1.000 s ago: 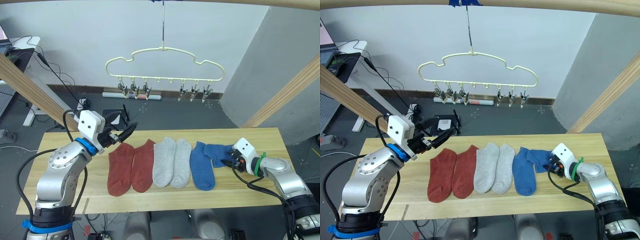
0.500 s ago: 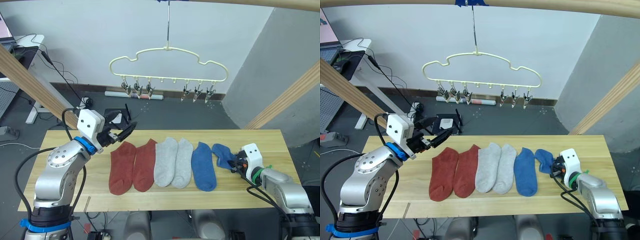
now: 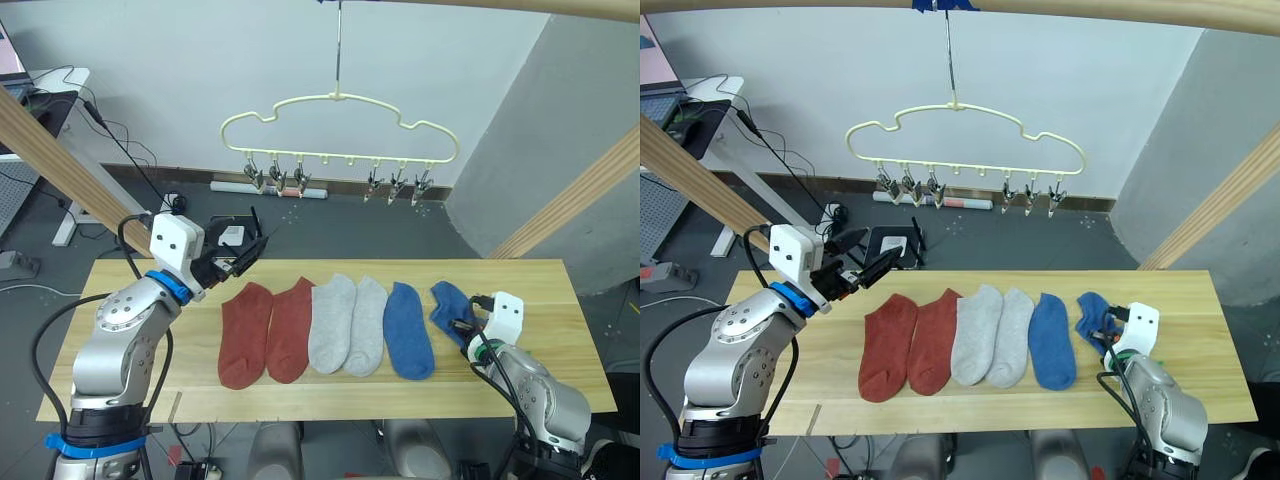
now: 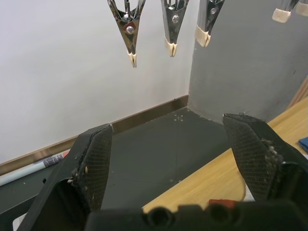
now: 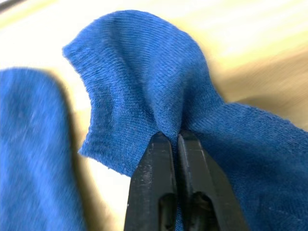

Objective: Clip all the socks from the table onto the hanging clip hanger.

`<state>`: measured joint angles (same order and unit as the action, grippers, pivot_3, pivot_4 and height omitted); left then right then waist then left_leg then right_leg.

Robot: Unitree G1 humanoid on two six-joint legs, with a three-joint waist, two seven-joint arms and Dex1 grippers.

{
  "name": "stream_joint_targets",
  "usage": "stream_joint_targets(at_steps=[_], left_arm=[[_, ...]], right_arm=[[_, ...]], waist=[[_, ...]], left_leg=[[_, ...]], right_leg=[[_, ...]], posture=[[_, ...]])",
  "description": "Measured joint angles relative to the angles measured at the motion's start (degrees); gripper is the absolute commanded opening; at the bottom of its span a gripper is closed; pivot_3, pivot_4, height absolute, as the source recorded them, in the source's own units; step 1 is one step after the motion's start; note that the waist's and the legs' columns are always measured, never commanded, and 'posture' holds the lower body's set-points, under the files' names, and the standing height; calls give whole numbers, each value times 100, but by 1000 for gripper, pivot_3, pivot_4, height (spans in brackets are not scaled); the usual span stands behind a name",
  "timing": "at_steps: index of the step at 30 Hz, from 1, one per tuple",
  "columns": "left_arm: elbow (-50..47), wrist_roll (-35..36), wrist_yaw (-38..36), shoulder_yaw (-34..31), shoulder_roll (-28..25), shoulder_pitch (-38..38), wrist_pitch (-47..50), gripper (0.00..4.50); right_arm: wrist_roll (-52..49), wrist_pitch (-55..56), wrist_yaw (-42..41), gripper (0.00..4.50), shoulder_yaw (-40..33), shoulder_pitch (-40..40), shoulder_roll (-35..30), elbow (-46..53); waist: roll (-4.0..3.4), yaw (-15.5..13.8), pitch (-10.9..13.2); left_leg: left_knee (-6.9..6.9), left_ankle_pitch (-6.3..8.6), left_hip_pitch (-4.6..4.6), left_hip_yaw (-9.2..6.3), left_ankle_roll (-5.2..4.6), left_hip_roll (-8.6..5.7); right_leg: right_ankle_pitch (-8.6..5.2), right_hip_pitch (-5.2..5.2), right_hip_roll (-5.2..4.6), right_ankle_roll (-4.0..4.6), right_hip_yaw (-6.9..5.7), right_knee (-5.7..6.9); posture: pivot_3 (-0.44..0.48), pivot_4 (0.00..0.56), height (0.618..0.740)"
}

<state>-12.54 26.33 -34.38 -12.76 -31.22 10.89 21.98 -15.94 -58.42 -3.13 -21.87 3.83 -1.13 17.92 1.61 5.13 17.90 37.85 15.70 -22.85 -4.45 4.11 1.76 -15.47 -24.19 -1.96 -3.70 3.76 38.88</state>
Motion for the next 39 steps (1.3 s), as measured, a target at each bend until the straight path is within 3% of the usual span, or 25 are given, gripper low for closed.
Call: stream_joint_targets(at_steps=[9, 10, 15, 24, 27, 32, 39], left_arm=[[0, -7, -2, -7, 0, -29, -11, 4029], [0, -8, -2, -9, 0, -41, -15, 4029], [-5, -20, 42, -73, 19, -159, -124, 4029], [-42, -20, 150, -171, 65, -329, -259, 4029], [-116, -20, 284, -214, 206, -352, -341, 4029], [-298, -87, 640, -229, 520, -317, -543, 4029], [-305, -219, 968, -178, 678, -49, -612, 4029]], right_arm=[[-177, 29, 75, 4391, -87, -22, -16, 52], [-189, 31, 66, 4479, -61, -75, -27, 111], [-271, 253, -321, 4479, 313, -589, -450, 714], [607, 2945, -2024, 4479, 1631, -1579, -2666, 1108], [597, 3756, -2752, 4479, 1701, -1526, -3141, 1065], [-281, 3772, -3749, 4479, 1638, -890, -3555, 1279], [-708, 3538, -3803, 4479, 1658, -208, -3536, 1545]], waist=[[-1, 2, 0], [-1, 2, 0], [-5, 4, 3], [-9, 10, 9], [-6, 23, 10], [-3, 37, 15], [1, 49, 21]], left_leg=[[-1, 0, 0, 0, 0, 0], [-2, 0, 0, 0, 0, 0], [-2, 0, -2, 2, 0, 0], [-1, 0, 0, 11, 1, 0], [0, 0, 2, 14, 0, 1], [8, 0, 2, 13, 0, 0], [7, 0, -3, 10, 0, -1]], right_leg=[[0, 0, 0, 0, 0, 0], [0, 0, 0, 0, 0, -1], [-1, -1, 0, -2, 2, -5], [-18, 1, 0, -32, 9, -14], [-16, 3, 1, -35, 13, -16], [3, 8, 1, -14, 16, -15], [5, 7, 1, -11, 13, -21]], posture=[[-139, 311, 733], [-142, 312, 733], [-154, 315, 733], [-164, 319, 733], [-188, 324, 733], [-199, 328, 733], [-206, 339, 733]])
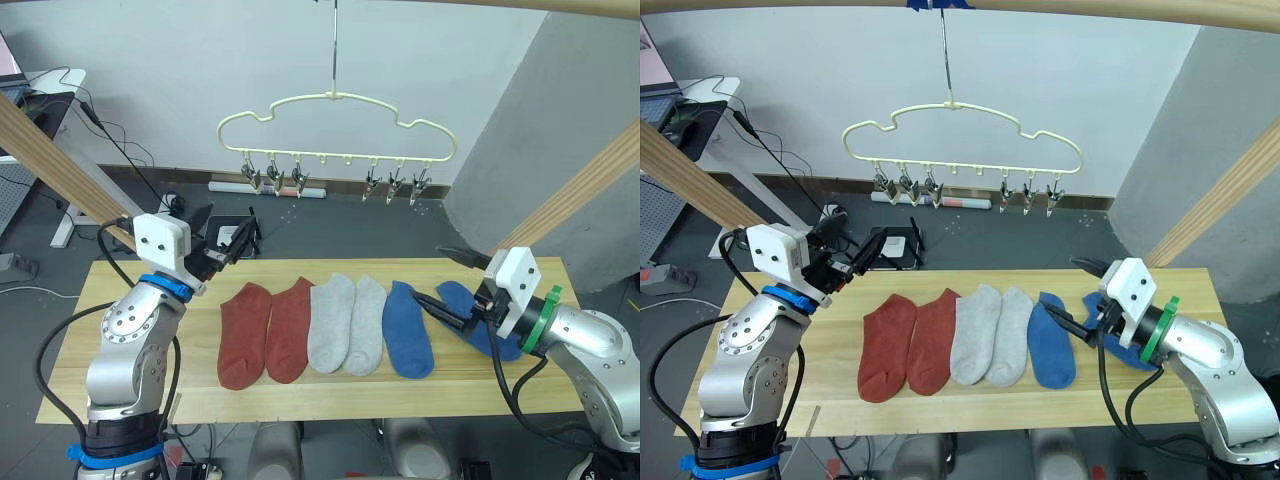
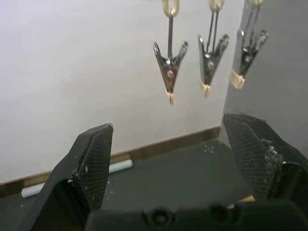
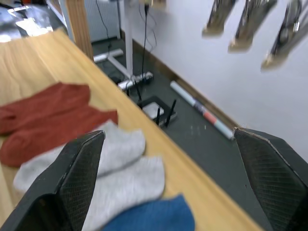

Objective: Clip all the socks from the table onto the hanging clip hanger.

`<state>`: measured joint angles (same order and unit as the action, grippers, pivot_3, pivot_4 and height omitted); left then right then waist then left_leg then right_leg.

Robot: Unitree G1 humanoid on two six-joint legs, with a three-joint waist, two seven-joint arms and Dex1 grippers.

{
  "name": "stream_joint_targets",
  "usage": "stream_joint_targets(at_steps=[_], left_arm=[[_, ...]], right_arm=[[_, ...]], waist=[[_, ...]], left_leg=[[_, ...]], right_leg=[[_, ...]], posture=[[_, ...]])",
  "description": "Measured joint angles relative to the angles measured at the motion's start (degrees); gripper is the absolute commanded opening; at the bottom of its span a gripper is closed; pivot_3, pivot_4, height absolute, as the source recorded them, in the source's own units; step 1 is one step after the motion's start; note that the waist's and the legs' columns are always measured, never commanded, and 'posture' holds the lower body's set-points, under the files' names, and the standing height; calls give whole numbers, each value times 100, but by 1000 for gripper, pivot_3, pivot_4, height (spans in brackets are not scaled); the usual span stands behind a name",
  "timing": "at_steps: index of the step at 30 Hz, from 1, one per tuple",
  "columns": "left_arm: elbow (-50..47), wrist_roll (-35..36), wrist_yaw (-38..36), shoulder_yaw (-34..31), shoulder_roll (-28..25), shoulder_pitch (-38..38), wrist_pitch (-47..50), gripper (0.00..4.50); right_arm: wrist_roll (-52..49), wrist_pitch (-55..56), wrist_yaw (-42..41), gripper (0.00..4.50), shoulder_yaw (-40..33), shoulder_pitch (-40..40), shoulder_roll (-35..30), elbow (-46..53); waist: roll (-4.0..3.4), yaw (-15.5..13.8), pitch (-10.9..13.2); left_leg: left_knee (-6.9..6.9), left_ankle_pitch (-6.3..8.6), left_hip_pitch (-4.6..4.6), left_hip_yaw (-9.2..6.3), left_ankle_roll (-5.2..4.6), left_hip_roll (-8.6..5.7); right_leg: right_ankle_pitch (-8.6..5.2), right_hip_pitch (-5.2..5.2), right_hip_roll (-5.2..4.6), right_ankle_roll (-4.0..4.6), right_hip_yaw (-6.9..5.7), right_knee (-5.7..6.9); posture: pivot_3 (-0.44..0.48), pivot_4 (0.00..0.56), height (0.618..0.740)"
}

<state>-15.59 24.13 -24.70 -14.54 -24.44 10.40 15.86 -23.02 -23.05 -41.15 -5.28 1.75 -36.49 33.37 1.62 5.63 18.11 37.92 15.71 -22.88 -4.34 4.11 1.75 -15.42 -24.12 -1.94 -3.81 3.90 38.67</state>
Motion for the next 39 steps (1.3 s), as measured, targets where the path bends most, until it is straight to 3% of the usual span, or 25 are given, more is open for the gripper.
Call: stream_joint_targets(at_steps=[5, 8, 39], left_arm=[[2, -60, 193, 90, 133, 405, -4, 4029], [2, -65, 278, 99, 226, 497, -35, 3192], [1190, -642, 435, 295, 679, 1309, -1005, 3192]], right_arm=[[-235, -136, 13, 4479, 86, 351, 90, 46], [-292, -136, 9, 4500, 90, 369, 91, 53], [-539, -762, 152, 4500, 334, 1021, 95, 243]], waist=[[11, 5, 40], [12, 13, 50], [19, 84, 59]], left_leg=[[1, 0, 0, -1, 0, 0], [0, 0, -1, -1, -1, 0], [0, 0, -3, -4, -1, -1]], right_leg=[[1, -1, 0, 1, -1, 1], [1, -1, 0, 1, -1, 0], [1, -2, -1, 1, -6, 1]], posture=[[-211, 347, 733], [-215, 347, 733], [-231, 346, 733]])
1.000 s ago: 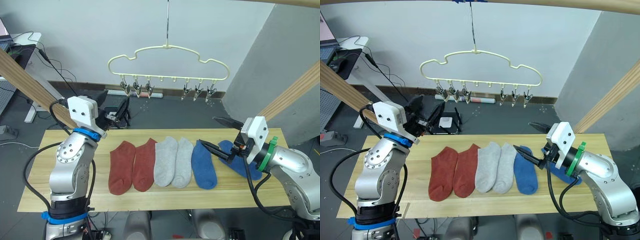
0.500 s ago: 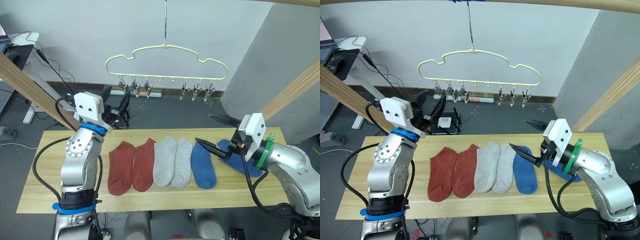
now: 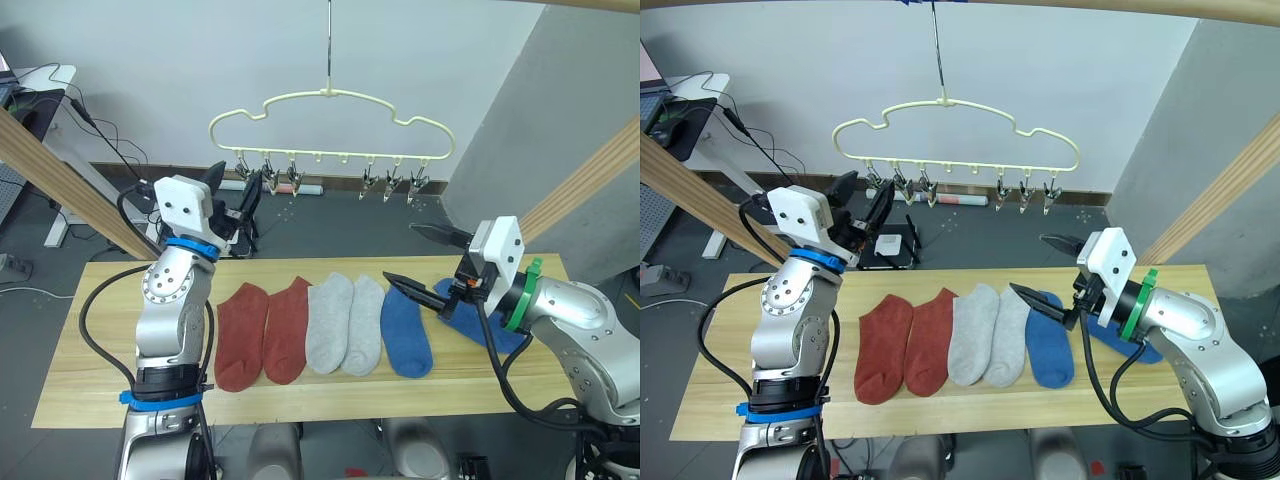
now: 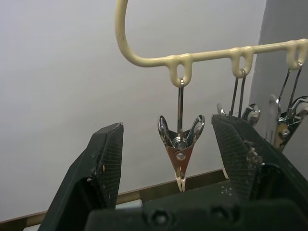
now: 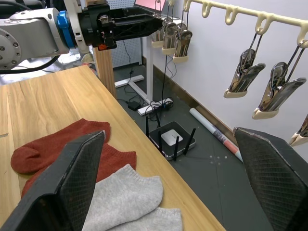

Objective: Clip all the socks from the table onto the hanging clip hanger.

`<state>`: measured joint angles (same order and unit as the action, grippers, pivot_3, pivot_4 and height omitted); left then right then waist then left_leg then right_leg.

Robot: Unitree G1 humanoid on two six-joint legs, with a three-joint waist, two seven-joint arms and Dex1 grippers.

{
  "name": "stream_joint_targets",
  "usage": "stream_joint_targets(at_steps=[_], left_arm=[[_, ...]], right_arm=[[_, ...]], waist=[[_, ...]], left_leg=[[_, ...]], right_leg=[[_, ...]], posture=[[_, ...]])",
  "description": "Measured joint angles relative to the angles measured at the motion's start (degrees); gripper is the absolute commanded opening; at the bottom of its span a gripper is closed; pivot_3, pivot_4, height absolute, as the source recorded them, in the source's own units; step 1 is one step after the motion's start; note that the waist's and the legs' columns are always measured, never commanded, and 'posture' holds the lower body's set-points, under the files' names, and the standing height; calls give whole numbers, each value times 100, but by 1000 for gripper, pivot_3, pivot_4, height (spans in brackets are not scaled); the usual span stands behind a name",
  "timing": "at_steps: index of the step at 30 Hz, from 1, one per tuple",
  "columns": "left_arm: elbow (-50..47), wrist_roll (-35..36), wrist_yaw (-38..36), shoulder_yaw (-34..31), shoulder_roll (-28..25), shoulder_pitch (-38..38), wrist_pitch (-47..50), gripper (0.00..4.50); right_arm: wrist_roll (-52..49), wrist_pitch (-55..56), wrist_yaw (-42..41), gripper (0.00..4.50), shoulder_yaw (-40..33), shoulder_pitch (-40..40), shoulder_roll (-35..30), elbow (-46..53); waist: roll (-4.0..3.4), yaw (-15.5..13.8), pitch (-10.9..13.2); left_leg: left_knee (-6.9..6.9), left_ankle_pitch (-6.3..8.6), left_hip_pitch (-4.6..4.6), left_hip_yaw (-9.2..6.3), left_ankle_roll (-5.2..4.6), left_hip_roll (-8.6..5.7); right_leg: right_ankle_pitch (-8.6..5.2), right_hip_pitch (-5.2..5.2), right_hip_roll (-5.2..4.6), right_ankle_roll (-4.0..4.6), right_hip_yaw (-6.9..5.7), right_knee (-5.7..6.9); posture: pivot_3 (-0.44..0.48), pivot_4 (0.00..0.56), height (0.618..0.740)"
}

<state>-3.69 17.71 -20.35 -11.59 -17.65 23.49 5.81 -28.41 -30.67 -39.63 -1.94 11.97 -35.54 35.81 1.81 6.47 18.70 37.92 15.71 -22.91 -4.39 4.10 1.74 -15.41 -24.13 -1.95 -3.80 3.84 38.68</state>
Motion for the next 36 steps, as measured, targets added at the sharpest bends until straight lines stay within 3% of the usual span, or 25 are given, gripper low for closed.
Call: stream_joint_targets(at_steps=[3, 11, 15, 21, 25, 31, 36], left_arm=[[23, -2, -6, 6, 20, 58, -18, 2688], [182, -23, -12, 61, 130, 192, -110, 515], [182, -35, -12, 68, 130, 192, -135, 33], [169, -93, -17, 110, 112, 185, -142, 3], [132, -115, -36, 104, -8, 157, -135, 3], [92, -109, -103, 136, -31, 142, -78, 3], [-32, -98, -170, 151, -74, 127, 23, 3]], right_arm=[[-4, -23, 15, 4500, 0, 5, 0, 21], [-46, -123, 86, 4500, 0, 14, 0, 66], [-49, -123, 96, 4500, 0, -6, 0, 114], [417, 3, 222, 4500, 74, -488, -209, -15], [1214, 210, 503, 4500, 122, -1162, -330, -689], [1853, 546, 1037, 4500, 102, -1512, -73, -1666], [2025, 1321, 905, 4500, -14, -1574, -46, -2787]], waist=[[3, 0, 2], [10, 3, 9], [11, 3, 10], [11, -8, 10], [12, -11, 14], [11, 3, 19], [8, -1, 48]], left_leg=[[0, 0, 0, 0, 0, 0], [0, 0, 0, -1, 0, 0], [0, 0, 0, -1, 0, 0], [-1, 0, 0, -2, 0, 0], [-2, 0, -1, 0, 0, -2], [-3, 0, 2, -1, 0, -1], [-3, 0, 2, 5, 0, -4]], right_leg=[[0, 0, 0, 0, -1, 0], [0, 0, 0, 0, -1, -1], [0, 0, 0, 0, -1, -1], [0, 2, 0, 0, -4, -3], [0, 0, -2, -1, -1, -6], [-1, 1, 0, -1, -1, -2], [0, 1, -2, -3, 6, -5]], posture=[[-232, 347, 733], [-233, 350, 733], [-230, 352, 733], [-226, 352, 733], [-216, 357, 733], [-204, 360, 733], [-191, 361, 733]])
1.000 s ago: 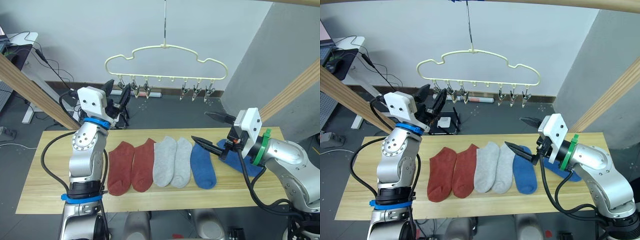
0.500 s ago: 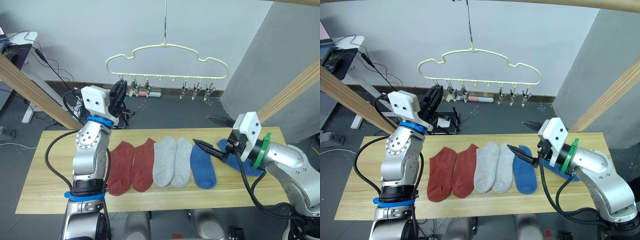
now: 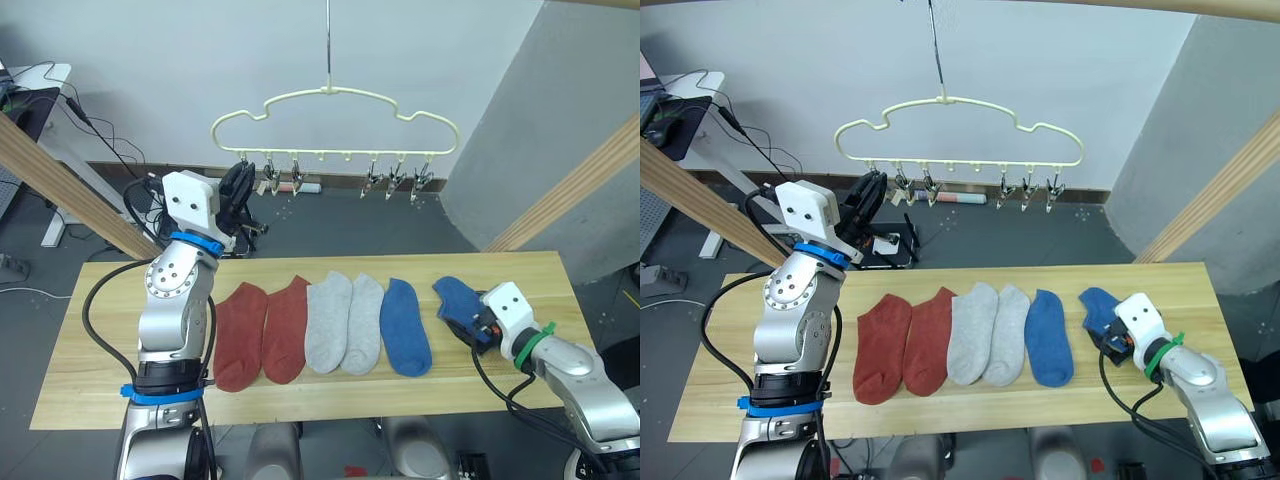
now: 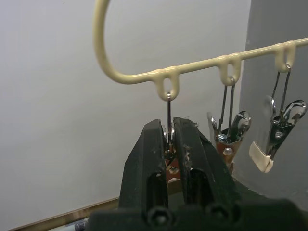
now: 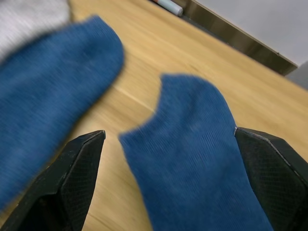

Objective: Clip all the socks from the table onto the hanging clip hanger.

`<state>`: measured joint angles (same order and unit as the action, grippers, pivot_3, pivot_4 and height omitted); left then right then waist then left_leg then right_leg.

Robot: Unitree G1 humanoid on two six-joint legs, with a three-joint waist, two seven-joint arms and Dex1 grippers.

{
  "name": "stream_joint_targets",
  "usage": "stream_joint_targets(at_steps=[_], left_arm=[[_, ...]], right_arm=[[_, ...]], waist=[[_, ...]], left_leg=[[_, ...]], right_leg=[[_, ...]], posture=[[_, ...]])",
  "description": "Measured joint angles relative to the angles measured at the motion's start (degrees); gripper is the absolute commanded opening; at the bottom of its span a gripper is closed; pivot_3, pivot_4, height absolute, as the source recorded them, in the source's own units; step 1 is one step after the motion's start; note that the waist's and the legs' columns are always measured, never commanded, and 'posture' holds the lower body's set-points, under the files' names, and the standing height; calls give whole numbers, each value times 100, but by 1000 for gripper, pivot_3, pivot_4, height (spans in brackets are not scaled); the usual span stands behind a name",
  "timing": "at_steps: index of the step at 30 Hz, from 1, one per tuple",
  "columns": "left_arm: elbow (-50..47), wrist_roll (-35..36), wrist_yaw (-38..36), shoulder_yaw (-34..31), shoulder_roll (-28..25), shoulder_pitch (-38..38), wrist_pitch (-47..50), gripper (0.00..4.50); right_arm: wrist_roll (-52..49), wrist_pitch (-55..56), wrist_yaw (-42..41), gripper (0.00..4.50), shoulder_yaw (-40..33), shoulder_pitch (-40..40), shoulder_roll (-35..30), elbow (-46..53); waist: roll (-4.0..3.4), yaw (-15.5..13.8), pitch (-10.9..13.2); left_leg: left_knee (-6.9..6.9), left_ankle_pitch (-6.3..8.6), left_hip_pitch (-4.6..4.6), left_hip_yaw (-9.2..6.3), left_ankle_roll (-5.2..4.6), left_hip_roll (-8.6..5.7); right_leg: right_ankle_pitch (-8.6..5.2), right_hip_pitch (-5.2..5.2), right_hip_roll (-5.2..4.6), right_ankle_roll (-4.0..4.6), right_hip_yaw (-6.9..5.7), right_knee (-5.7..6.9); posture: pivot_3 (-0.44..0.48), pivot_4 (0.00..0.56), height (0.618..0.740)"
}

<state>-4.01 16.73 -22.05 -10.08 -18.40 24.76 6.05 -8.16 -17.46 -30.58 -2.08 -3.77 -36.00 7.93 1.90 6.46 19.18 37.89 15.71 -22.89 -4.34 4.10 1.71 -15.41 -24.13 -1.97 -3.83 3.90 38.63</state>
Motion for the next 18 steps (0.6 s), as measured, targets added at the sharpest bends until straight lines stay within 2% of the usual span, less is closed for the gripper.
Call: stream_joint_targets(at_steps=[6, 15, 18], left_arm=[[-89, 9, -14, 19, -49, -35, 147, 3], [-102, 25, -121, 26, -85, -32, 240, 3], [-123, 68, -161, 26, -110, -35, 284, 0]], right_arm=[[17, 828, -493, 4500, -160, 403, -128, -1281], [-46, 807, -856, 4500, -105, 1088, 214, -2264], [-16, 688, -894, 3915, -65, 1184, 269, -2412]], waist=[[-5, 5, 8], [-14, -1, 15], [-15, -8, 15]], left_leg=[[0, 0, 1, 0, 0, 0], [1, 0, 1, 0, 0, 0], [0, 0, 1, -1, 0, 0]], right_leg=[[0, 0, 1, 0, 1, 2], [1, 1, 0, 1, 1, 3], [1, 1, 0, 1, 0, 3]], posture=[[-188, 361, 733], [-171, 359, 733], [-170, 358, 733]])
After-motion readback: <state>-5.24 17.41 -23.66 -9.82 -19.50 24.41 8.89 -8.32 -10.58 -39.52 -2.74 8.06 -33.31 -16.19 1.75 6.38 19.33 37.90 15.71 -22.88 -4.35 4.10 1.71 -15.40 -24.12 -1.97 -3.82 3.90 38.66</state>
